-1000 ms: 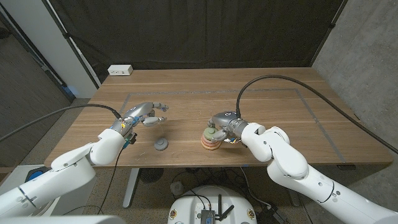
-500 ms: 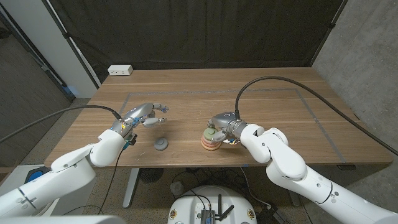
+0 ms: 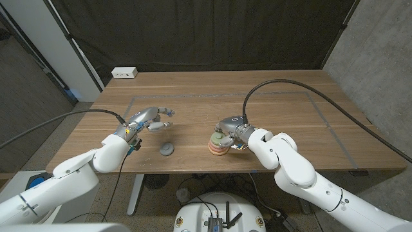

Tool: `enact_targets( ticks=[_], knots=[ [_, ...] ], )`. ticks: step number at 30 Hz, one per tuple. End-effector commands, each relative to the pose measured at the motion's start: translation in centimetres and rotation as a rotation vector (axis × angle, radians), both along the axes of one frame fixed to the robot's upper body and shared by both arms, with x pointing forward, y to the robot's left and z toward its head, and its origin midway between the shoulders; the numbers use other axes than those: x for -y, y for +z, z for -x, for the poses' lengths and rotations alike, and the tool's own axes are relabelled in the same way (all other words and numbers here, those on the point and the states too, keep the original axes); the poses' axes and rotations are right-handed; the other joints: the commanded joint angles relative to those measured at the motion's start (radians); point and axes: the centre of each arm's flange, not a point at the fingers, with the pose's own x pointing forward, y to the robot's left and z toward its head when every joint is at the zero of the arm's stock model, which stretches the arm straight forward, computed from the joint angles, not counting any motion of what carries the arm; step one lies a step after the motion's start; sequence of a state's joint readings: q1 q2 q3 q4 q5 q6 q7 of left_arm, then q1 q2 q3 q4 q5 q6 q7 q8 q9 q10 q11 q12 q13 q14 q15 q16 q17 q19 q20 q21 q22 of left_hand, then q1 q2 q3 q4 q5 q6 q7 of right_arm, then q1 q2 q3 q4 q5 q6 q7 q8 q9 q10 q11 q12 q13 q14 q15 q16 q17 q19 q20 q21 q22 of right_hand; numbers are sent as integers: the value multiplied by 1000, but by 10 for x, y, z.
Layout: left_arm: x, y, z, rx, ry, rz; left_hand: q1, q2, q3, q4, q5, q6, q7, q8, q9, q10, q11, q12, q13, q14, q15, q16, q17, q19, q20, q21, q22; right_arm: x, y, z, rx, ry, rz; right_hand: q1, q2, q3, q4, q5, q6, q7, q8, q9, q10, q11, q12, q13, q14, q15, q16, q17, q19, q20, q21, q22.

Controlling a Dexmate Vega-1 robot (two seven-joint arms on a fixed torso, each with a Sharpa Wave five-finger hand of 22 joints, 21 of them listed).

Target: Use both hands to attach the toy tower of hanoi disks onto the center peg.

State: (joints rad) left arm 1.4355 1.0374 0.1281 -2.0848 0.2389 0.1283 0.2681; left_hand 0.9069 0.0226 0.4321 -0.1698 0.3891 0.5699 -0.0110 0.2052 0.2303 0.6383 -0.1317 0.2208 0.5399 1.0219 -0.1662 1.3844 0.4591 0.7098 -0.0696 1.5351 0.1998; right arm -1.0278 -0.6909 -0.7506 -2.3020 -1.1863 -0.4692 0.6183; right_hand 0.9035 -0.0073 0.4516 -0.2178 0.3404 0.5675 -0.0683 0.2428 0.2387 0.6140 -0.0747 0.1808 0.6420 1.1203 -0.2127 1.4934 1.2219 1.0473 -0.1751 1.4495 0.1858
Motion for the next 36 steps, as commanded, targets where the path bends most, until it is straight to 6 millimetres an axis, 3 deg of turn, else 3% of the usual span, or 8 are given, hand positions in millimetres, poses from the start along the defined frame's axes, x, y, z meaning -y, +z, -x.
enact_targets(
  ticks=[1,8,20,36],
  knots=[
    [-1,0,-1,0,-2,1,-1,-2,6,3,6,8,0,-3,2,9,1,-1,4,11,-54,-2,1,11,-136,5,2,2,0,-1,-4,-15,17,34,15,53,51,7,-6,-29,-23,10,-1,-49,-7,-8,-14,-6,-6,1,-14,-47,-5,2],
    [-1,2,-1,5,-3,0,-2,-2,7,3,6,9,1,-3,2,9,0,-1,4,12,-54,-2,2,11,-136,6,3,3,0,0,3,-25,38,24,-8,50,53,3,-94,-1,-38,27,-83,-28,-6,-21,-46,-6,-30,-8,-23,-47,-14,1],
    [-2,5,-2,11,0,-2,-4,-2,8,3,6,13,1,-2,2,11,0,-1,5,11,-54,-2,1,12,-136,6,4,5,3,0,3,-38,64,12,-30,43,56,-7,-156,27,-45,37,-122,-13,1,-31,-68,-6,-54,-11,-35,-46,-23,-1],
    [-2,7,-6,13,1,10,-5,-2,11,3,7,16,1,-2,3,16,-4,-2,4,11,-54,-2,1,11,-136,6,4,7,7,4,17,-45,59,-8,-52,32,60,-24,-216,28,-52,31,-202,13,-7,-52,-87,-5,-78,-14,-47,-45,-33,-3]
  ],
)
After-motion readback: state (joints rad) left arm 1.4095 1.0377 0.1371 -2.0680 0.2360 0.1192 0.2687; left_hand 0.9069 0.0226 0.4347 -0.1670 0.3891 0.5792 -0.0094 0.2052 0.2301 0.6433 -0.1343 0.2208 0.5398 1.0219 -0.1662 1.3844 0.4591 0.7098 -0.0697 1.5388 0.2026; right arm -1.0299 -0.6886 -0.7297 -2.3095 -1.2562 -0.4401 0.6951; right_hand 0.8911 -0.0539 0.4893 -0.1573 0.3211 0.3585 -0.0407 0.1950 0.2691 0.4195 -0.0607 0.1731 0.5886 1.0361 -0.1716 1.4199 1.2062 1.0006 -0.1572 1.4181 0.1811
